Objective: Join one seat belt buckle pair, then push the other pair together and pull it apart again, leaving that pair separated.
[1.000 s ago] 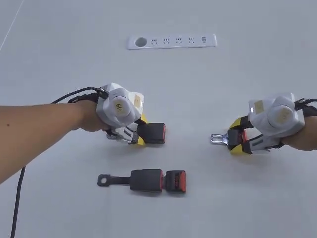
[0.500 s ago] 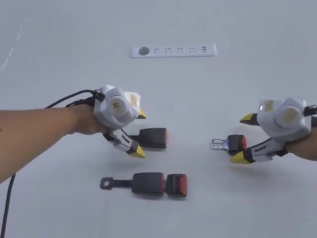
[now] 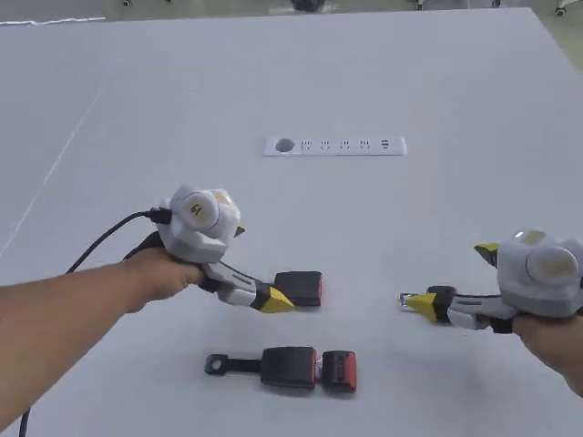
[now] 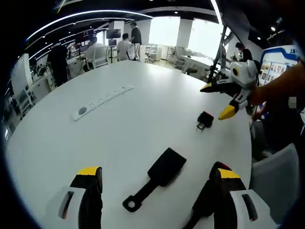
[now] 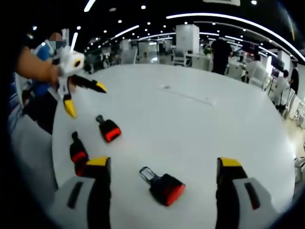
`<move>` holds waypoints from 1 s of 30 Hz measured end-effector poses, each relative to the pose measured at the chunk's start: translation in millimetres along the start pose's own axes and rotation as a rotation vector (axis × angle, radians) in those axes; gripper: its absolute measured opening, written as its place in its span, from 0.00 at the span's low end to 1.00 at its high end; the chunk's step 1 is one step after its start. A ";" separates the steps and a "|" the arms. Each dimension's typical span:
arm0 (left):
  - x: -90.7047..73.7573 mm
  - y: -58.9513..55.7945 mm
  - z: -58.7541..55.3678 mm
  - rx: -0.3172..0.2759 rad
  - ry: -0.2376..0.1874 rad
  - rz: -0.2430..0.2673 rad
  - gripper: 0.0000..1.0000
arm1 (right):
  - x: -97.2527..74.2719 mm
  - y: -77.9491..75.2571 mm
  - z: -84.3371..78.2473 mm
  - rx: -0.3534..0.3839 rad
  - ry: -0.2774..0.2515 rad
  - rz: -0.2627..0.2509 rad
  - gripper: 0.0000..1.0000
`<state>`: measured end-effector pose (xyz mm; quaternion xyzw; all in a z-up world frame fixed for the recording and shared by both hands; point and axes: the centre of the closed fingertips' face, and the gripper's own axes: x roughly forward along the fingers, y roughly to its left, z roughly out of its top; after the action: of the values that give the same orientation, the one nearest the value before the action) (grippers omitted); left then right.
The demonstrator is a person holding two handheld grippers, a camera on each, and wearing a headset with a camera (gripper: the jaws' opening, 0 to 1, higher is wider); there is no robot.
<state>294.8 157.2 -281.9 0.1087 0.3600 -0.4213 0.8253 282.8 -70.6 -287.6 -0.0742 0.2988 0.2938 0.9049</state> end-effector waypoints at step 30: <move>-128.8 -55.8 -36.8 -0.188 -0.334 0.262 1.00 | -103.5 53.0 11.0 0.001 -0.240 -0.146 0.98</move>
<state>183.4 219.8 -213.1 0.0061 0.2389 -0.2875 0.9275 190.6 -74.3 -216.0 -0.0599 0.1824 0.2337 0.9532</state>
